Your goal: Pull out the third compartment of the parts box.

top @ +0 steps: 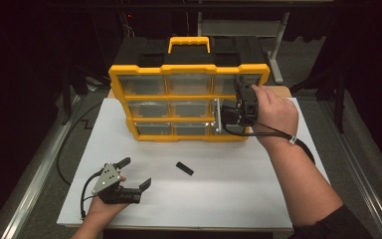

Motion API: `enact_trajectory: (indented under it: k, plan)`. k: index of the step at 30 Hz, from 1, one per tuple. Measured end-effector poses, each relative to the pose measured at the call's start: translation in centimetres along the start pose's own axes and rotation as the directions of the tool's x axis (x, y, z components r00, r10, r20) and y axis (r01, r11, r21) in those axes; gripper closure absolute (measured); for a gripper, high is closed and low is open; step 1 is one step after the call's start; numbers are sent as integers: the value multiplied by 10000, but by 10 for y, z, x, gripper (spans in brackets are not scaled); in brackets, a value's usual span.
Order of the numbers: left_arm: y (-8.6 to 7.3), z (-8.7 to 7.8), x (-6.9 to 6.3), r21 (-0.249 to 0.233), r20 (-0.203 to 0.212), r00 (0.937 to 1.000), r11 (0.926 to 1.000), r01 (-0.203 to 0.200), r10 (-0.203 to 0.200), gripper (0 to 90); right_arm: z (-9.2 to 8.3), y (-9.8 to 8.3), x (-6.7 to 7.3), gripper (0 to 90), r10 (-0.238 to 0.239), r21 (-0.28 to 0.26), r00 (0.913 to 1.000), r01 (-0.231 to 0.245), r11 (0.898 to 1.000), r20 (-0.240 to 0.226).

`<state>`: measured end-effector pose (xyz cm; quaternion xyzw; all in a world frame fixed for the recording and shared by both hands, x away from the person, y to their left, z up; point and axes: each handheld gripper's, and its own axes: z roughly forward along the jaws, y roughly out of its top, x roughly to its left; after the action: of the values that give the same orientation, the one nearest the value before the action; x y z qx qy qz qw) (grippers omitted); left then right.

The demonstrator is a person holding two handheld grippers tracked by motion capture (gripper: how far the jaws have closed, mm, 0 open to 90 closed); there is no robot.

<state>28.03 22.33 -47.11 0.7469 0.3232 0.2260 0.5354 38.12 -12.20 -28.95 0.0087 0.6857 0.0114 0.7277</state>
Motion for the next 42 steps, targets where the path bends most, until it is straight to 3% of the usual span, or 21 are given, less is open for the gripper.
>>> enact_trajectory:
  k: [8, 20, 42]
  plan:
    - [0, 0, 0, -13, 3, 10000, 10000, 15, -15, 13, 2, 2, 3, 805, -258, 204, 9992, 252, 9995, 311]
    - [0, 0, -1, -6, -17, 10000, 10000, -1, 1, 13, 3, 5, 8, 830, -252, 411, 9973, 224, 9989, 683]
    - [0, 0, 0, -32, -28, 10000, 10000, 37, -37, 14, -11, 4, 3, 839, -303, 200, 9985, 294, 9994, 464]
